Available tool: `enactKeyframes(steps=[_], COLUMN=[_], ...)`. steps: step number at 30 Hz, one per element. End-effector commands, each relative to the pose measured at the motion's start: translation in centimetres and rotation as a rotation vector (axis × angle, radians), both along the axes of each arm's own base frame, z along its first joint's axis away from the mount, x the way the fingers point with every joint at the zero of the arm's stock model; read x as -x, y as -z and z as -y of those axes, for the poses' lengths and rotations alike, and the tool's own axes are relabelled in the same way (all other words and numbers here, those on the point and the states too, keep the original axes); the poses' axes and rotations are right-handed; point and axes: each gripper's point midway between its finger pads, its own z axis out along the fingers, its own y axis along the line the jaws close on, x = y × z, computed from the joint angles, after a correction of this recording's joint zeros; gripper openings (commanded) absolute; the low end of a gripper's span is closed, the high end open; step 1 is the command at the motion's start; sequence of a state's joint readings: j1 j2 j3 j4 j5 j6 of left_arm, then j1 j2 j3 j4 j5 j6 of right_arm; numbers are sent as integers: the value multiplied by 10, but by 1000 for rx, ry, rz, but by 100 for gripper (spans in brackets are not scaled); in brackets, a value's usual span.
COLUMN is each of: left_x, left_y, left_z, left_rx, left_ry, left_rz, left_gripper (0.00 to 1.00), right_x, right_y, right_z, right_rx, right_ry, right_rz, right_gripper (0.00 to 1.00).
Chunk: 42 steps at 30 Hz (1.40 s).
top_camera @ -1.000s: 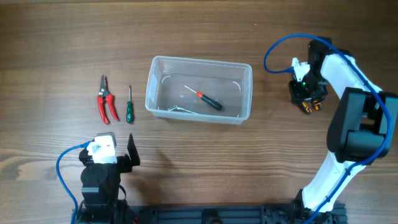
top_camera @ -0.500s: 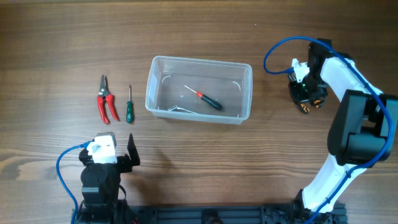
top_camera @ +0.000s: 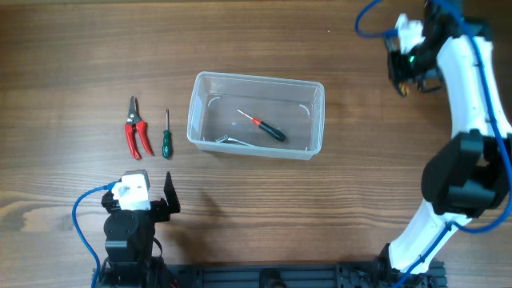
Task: Pack container
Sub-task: 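Grasp the orange pliers with the right gripper and lift, then place the pliers into the container and open the right gripper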
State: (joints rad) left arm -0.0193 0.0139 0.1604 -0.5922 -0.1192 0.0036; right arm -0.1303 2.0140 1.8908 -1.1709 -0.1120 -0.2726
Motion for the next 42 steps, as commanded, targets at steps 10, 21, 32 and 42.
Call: enactKeyframes(steps=[10,21,32,42], left_x=[0,0,0,0], left_y=[1,1,1,1], left_z=[-2,-2,-2,-2], left_rx=[-19,-19,-19,-19], left_ry=[-4,-4,-4,-4], left_rz=[0,0,0,0], left_gripper=[100,100,100,100], right_x=[35,66,73,77], right_y=[-118,-64,71,103], right_z=[-219,-295,-291,-292], right_rx=[-72,-38,-19,-34], right_ry=[-640,-919,-911,-884], right_rz=[280,159,-224,-306], right_gripper=[9,10,11,32])
